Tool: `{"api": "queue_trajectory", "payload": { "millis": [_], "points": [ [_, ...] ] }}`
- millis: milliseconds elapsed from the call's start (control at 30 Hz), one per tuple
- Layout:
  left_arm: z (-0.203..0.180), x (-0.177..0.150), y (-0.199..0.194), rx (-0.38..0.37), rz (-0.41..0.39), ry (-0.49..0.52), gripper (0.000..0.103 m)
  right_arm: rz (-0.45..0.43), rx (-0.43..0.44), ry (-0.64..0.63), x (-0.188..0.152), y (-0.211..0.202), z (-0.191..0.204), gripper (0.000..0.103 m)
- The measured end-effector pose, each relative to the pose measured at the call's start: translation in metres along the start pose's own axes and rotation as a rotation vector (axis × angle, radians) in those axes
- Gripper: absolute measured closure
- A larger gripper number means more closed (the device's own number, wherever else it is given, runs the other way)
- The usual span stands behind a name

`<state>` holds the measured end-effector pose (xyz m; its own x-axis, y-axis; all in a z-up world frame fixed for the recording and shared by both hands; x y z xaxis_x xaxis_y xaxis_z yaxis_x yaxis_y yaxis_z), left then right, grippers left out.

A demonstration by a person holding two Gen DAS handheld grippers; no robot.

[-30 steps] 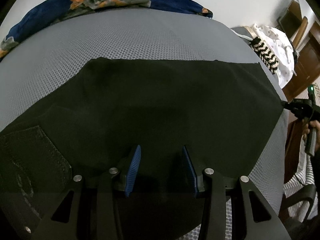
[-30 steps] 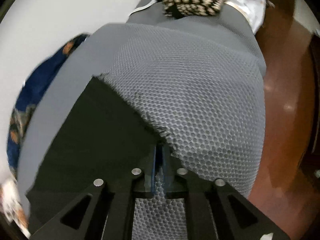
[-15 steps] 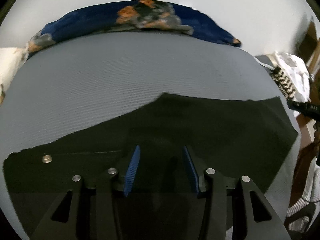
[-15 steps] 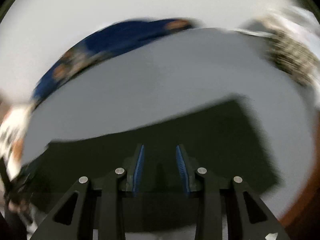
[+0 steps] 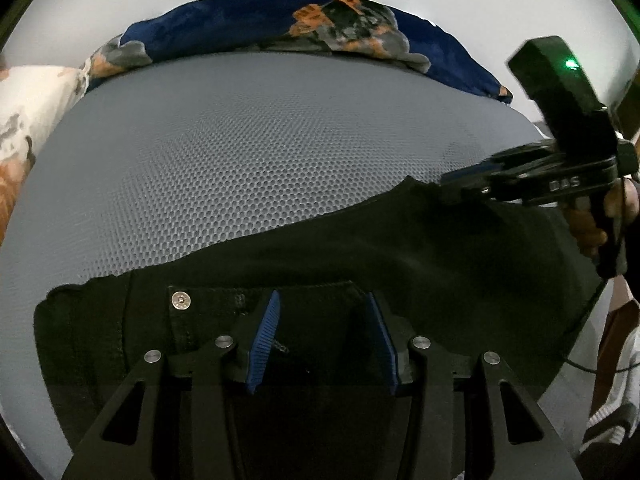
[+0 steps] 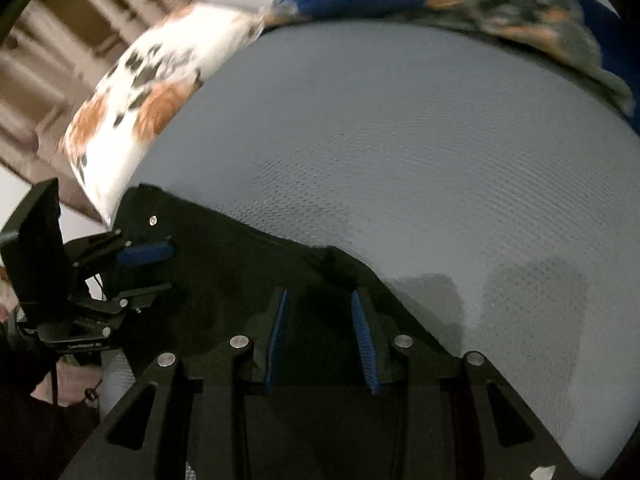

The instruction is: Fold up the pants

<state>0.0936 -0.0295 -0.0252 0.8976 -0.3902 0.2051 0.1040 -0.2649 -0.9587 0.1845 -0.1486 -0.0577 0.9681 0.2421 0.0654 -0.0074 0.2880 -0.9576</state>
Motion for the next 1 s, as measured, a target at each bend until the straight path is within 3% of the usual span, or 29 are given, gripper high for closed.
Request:
{"api": "queue_trajectory", "payload": {
  "millis": [67,167,200,367,467,600,700,767,1000],
  "points": [
    [0.001,0.001,0.001,-0.011,0.002,-0.002,0.057,0.022,-0.011,-0.025,0.004,0.005,0.001,0.072],
    [0.006,0.001,0.003,-0.031,0.002,-0.012,0.057,0.024,0.012,-0.055,0.009,0.003,-0.001,0.092],
    [0.008,0.001,0.004,-0.038,0.003,-0.017,0.057,0.017,-0.002,-0.062,0.010,0.002,0.000,0.095],
    [0.013,-0.001,0.008,-0.050,0.003,-0.021,0.057,-0.029,-0.108,-0.030,0.011,0.008,-0.002,0.098],
    [0.014,-0.001,0.010,-0.046,-0.001,-0.016,0.057,-0.035,-0.107,0.011,0.011,0.013,-0.008,0.096],
    [0.007,0.001,0.009,0.000,-0.002,-0.011,0.057,-0.087,-0.130,0.066,0.001,-0.001,-0.010,0.073],
    [-0.003,0.001,0.000,0.042,-0.044,0.009,0.056,-0.179,-0.122,0.128,-0.021,-0.029,-0.010,0.073],
    [-0.014,0.005,-0.004,0.047,-0.060,0.041,0.056,-0.210,-0.163,0.157,-0.040,-0.042,-0.012,0.073],
    [-0.070,0.038,0.005,-0.028,-0.034,0.151,0.056,-0.187,-0.244,0.315,-0.105,-0.051,-0.042,0.073]
  ]
}}
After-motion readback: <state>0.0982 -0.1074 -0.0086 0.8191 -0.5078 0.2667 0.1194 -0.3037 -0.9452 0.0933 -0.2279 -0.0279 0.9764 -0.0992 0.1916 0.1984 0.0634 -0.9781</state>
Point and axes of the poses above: each gripper's, at about its wrist camera, not at the fingertips, and y roughly the way its jaws point, z to its left, x to its top, the point moved 1 cm from there along y, roughly the way its jaws point, and after that the axes turned 15 degrees about z, right-handed, at the moved point
